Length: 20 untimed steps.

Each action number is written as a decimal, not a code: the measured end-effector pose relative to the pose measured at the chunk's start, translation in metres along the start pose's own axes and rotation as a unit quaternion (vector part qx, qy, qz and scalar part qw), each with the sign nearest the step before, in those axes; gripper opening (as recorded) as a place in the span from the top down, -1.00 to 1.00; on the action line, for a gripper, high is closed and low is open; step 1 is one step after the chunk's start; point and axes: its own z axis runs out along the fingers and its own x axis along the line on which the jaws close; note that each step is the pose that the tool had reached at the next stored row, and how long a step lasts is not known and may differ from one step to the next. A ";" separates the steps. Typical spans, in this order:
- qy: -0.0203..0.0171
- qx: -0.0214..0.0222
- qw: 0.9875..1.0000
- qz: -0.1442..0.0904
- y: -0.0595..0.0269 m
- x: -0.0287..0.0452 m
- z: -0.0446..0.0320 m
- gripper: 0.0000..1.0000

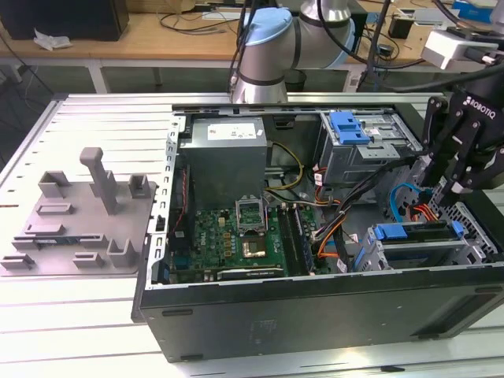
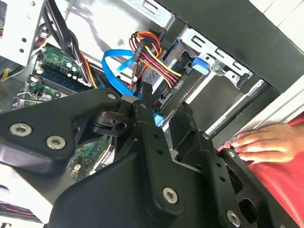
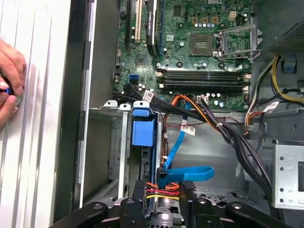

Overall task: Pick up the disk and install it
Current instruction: 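Insert the second disk wire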

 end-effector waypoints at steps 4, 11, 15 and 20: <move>0.003 -0.001 1.000 0.002 0.0088 -0.0016 0.0048 0.15; 0.006 -0.002 1.000 0.006 0.0102 -0.0039 0.0059 0.33; 0.013 -0.005 1.000 0.006 0.0048 -0.0093 0.0054 0.33; 0.013 -0.010 1.000 0.007 -0.0022 -0.0114 0.0054 0.33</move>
